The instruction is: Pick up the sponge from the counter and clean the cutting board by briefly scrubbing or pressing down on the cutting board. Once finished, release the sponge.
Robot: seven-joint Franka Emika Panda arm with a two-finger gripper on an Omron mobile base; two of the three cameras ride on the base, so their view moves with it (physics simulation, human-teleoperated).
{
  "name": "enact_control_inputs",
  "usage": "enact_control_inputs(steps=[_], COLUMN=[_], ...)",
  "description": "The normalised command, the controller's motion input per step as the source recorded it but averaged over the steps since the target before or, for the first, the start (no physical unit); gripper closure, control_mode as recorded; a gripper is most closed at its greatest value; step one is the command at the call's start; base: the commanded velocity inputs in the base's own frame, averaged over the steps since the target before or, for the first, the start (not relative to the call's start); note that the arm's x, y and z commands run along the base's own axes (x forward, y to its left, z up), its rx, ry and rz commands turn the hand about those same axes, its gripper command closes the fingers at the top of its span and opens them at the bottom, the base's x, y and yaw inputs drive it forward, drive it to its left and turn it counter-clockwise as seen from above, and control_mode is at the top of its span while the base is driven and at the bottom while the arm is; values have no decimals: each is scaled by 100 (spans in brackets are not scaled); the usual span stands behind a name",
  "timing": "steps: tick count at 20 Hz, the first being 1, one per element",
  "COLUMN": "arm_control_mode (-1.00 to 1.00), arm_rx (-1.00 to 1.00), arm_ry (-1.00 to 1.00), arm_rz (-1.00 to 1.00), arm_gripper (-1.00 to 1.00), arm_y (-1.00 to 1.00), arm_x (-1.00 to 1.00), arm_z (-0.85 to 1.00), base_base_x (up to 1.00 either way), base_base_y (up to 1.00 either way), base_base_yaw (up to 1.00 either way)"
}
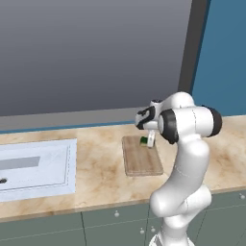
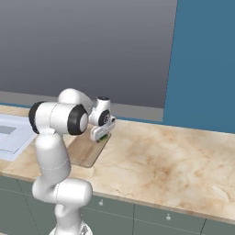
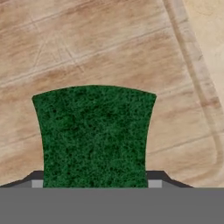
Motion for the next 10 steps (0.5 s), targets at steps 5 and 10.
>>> enact_control_inputs(steps=[5, 10], arm_control_mode=[-100, -100], arm_rx=[0, 0], arm_ry=[0, 0], arm_rz=[-7, -1], arm_gripper=[100, 100], arm_y=[-1, -1], arm_x=[78, 51], arm_z=[-1, -11], base_base_x=[0, 0], base_base_y=[0, 0], base_base_yaw=[0, 0])
